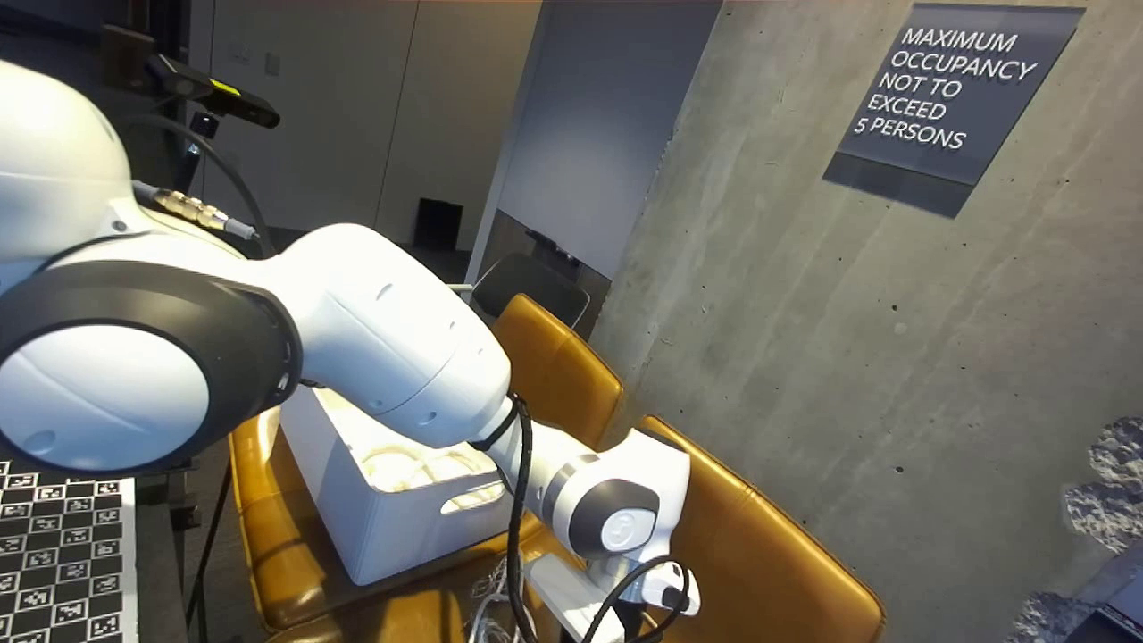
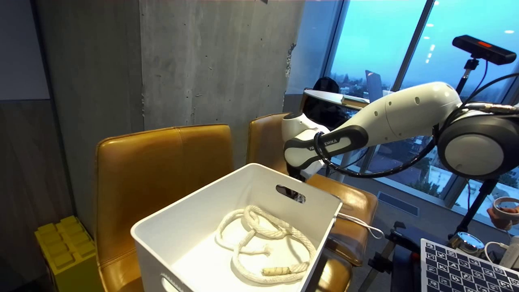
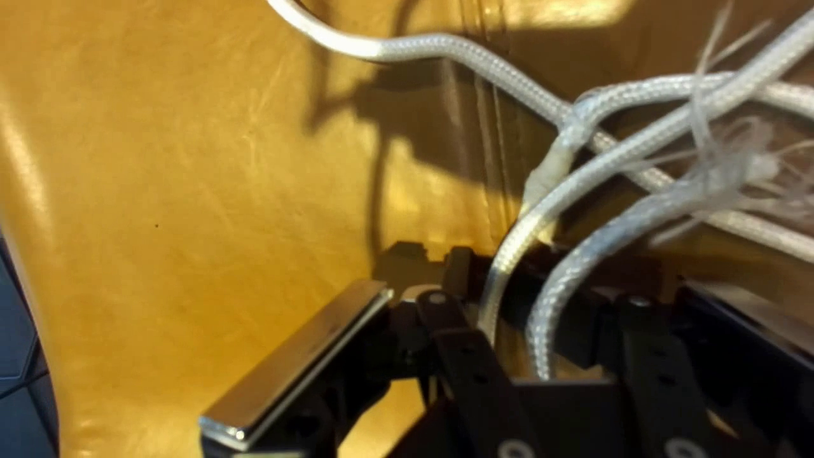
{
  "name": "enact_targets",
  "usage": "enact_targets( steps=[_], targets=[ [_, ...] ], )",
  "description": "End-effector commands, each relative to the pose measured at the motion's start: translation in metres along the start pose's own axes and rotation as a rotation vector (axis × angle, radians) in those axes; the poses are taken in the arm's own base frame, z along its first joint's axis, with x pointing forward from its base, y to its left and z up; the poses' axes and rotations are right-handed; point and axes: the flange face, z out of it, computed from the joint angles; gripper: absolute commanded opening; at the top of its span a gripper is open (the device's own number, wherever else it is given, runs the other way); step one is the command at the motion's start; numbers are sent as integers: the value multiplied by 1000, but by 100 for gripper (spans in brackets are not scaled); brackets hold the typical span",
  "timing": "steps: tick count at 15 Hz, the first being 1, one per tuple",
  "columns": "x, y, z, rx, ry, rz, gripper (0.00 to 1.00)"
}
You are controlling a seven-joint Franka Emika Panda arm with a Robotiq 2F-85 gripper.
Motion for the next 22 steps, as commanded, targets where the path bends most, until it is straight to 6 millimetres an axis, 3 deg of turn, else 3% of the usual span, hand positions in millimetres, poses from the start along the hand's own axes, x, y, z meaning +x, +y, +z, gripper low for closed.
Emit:
enact_targets(
  steps=[1,4,6,11,14,22],
  targets=[
    [-3,9,13,-25,-25,-2,0],
    [-2,9,4,-22,-27,-2,2],
    [2,6,-18,-27,-15,1,2],
    [11,8,-117,-15,31,6,2],
    [7,6,-179,-15,36,2,2],
    [-40,-37,-321,15,94,-82,2]
  ],
)
